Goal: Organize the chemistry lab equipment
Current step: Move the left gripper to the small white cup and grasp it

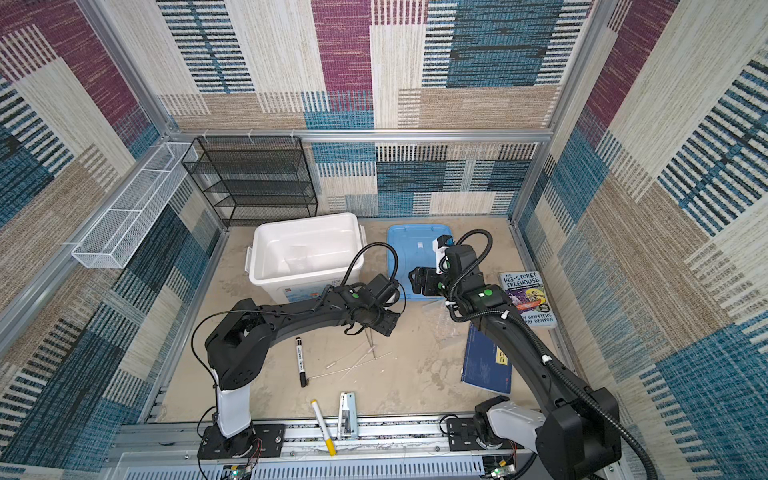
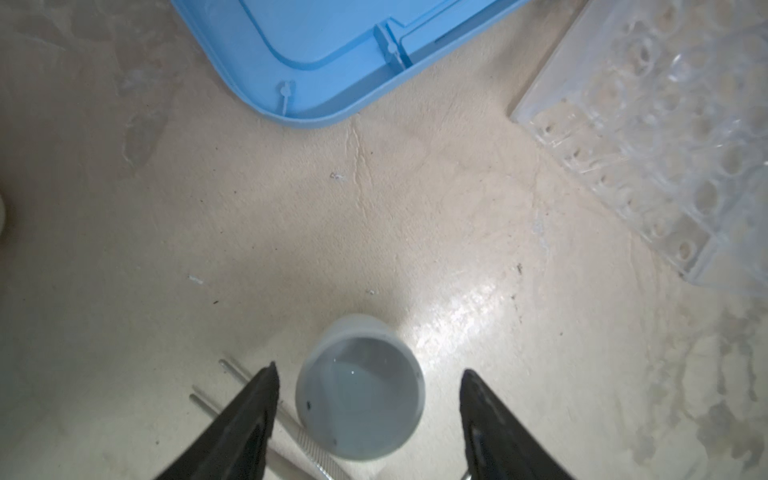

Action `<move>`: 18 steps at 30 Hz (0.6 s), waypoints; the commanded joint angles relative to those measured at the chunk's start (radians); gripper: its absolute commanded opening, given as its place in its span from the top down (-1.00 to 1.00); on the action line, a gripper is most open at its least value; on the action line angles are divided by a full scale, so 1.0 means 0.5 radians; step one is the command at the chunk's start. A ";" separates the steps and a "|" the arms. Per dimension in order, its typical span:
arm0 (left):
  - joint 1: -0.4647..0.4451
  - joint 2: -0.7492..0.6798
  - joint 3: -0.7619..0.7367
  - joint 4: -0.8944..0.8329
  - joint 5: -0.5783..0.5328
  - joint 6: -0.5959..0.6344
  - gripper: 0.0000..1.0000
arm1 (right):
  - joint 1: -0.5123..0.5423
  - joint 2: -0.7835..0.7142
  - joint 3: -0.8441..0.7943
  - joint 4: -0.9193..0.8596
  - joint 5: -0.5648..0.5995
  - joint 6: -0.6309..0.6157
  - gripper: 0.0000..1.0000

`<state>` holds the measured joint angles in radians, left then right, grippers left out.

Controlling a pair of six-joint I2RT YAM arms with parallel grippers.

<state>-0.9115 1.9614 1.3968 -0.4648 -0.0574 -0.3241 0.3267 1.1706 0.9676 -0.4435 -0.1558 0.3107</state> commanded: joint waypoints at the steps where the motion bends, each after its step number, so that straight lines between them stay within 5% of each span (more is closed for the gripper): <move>1: -0.008 0.059 0.059 -0.061 -0.139 -0.057 -0.39 | 0.000 -0.030 -0.011 0.017 0.060 0.016 -0.70; 18: -0.029 0.127 0.113 -0.114 -0.143 -0.100 0.04 | 0.001 -0.049 -0.094 0.062 -0.011 0.077 -0.65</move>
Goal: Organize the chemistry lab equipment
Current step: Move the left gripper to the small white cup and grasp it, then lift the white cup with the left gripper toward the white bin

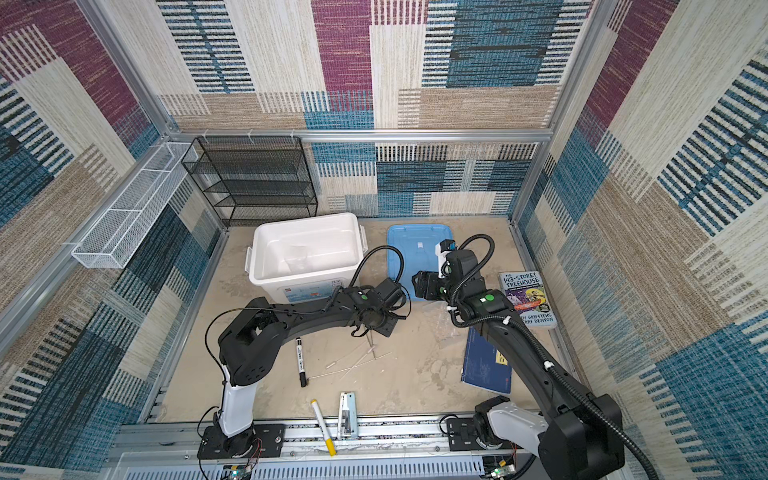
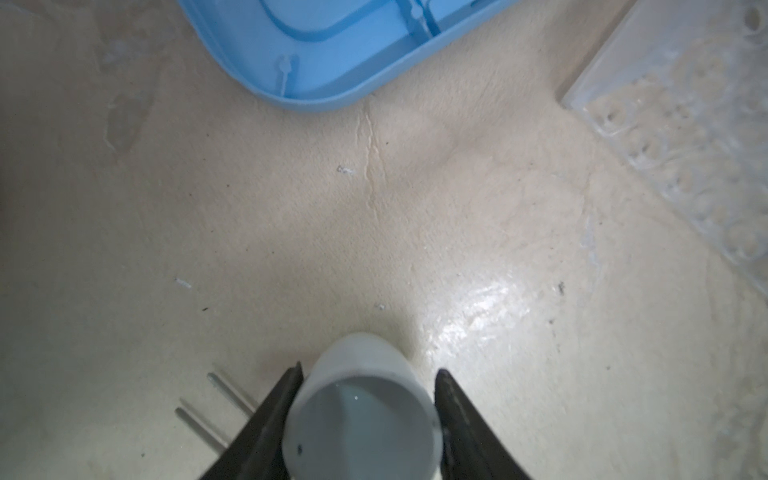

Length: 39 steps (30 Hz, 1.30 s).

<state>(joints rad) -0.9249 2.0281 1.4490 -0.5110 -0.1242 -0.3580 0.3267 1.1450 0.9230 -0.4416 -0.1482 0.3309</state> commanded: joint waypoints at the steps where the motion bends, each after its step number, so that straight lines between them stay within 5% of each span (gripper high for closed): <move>1: -0.001 -0.009 0.011 -0.026 -0.007 -0.033 0.07 | 0.000 -0.001 -0.008 0.061 -0.031 0.036 -0.65; 6: -0.003 -0.057 -0.006 -0.023 0.007 -0.051 0.30 | 0.001 -0.026 -0.004 0.062 -0.026 0.034 -0.66; 12: -0.002 -0.168 -0.016 -0.030 0.069 -0.077 0.33 | 0.002 -0.028 -0.006 0.069 -0.056 0.030 -0.66; 25: 0.052 -0.797 0.004 -0.252 0.056 -0.105 0.46 | 0.002 -0.204 0.028 0.342 -0.513 -0.109 -0.74; 29: 0.191 -0.970 0.046 -0.356 0.092 -0.073 0.46 | 0.045 -0.086 0.156 0.408 -0.646 -0.126 -0.74; 39: 0.791 -1.175 0.038 -0.511 0.137 0.078 0.45 | 0.358 0.464 0.718 0.422 -0.490 -0.199 -0.75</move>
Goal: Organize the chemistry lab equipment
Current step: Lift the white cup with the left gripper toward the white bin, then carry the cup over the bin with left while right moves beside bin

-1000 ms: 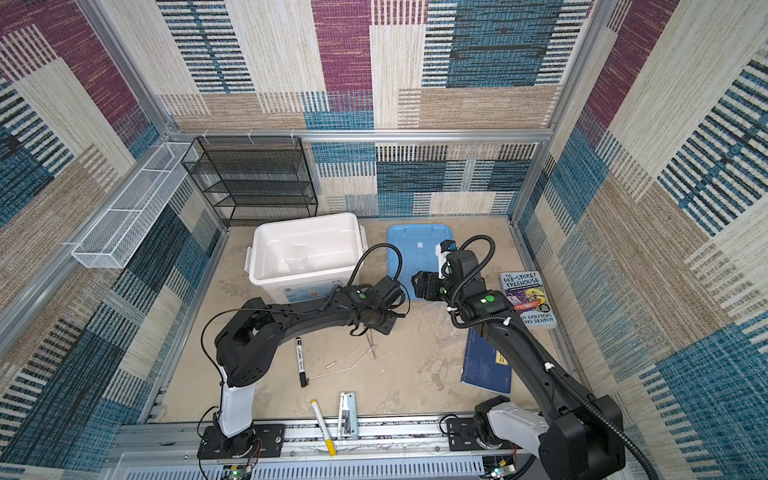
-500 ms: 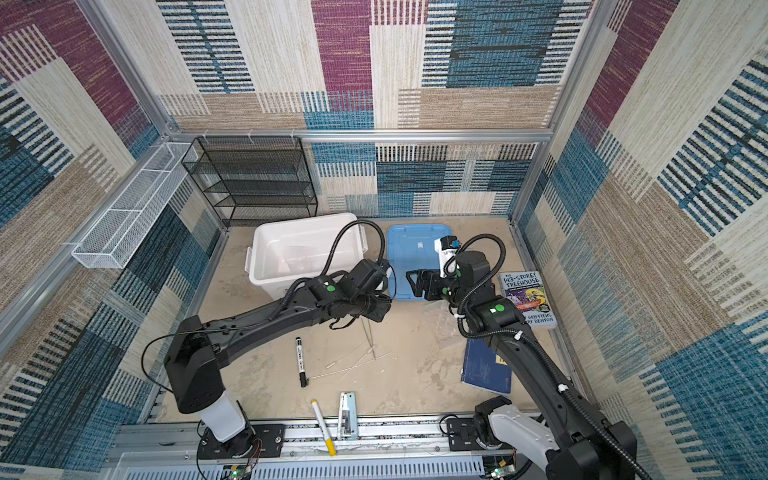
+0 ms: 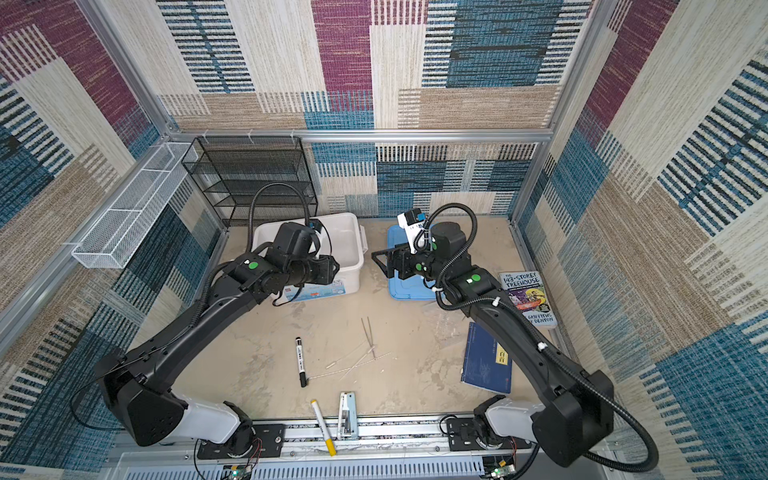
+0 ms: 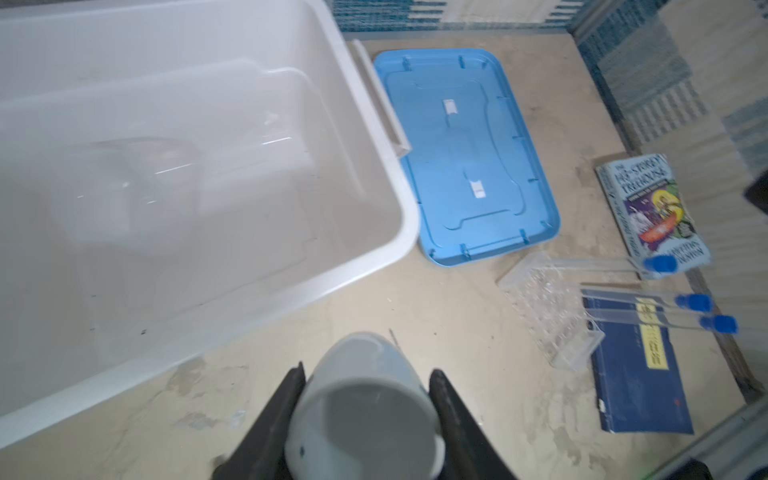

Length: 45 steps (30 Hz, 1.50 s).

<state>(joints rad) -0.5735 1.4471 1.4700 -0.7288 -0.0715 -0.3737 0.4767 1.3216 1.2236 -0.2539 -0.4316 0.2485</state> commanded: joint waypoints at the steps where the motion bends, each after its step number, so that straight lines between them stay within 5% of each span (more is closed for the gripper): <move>1: 0.148 0.004 0.001 -0.092 0.031 0.126 0.45 | 0.088 0.188 0.196 0.036 0.082 -0.029 -0.75; 8: 0.509 0.083 -0.054 0.048 0.152 0.145 0.43 | 0.235 0.665 0.699 -0.071 0.086 -0.008 -0.73; 20: 0.811 0.470 0.048 0.049 0.014 0.264 0.44 | 0.303 1.223 1.286 -0.333 0.073 0.017 -0.73; 37: 0.856 0.802 0.175 -0.036 -0.098 0.244 0.44 | 0.372 1.875 2.241 -0.972 0.126 -0.196 -0.76; 45: 0.856 0.890 0.169 -0.035 -0.121 0.283 0.43 | 0.372 1.944 2.313 -0.967 0.118 -0.192 -0.76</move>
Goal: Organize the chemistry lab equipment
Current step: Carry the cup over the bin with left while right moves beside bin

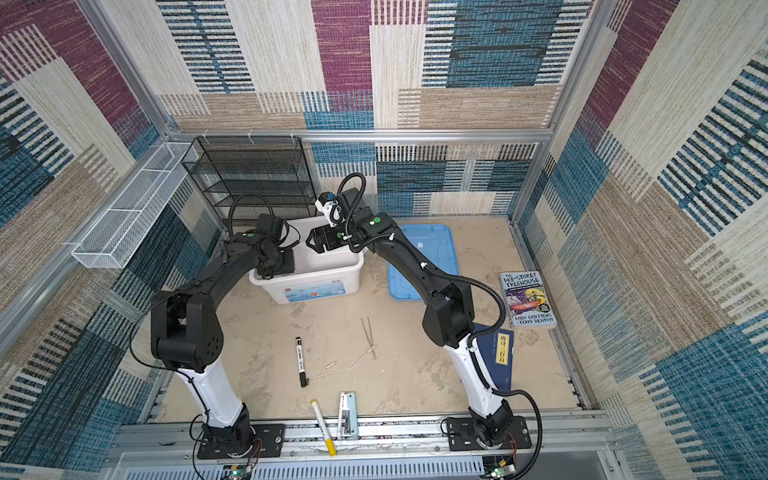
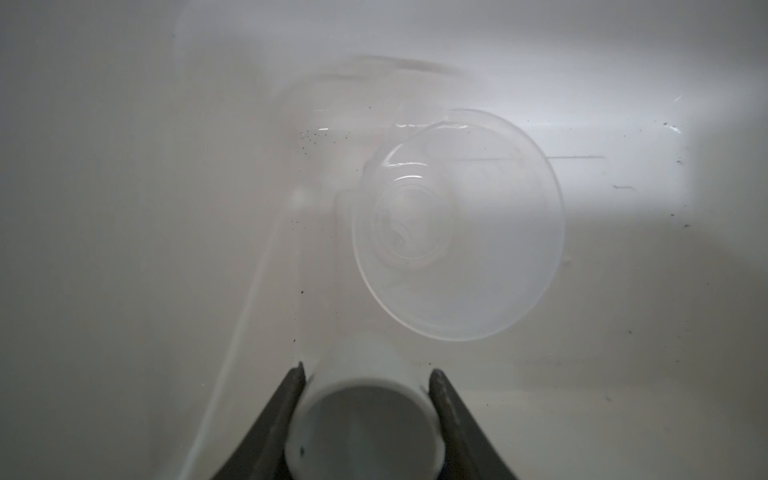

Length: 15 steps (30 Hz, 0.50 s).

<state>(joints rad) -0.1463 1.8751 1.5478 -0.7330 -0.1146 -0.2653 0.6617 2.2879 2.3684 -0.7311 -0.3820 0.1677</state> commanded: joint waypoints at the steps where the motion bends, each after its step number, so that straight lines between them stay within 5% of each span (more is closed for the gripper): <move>1: 0.001 0.053 0.012 -0.026 -0.030 0.059 0.42 | 0.002 0.021 0.030 -0.013 0.023 -0.034 -0.75; 15: 0.001 0.195 0.011 0.035 0.060 0.028 0.40 | 0.003 0.200 0.172 -0.078 0.013 -0.121 -0.74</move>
<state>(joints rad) -0.1463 1.9640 1.5490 -0.7280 -0.0975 -0.2653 0.6617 2.3798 2.4470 -0.7765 -0.3740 0.1261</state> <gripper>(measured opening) 0.455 0.871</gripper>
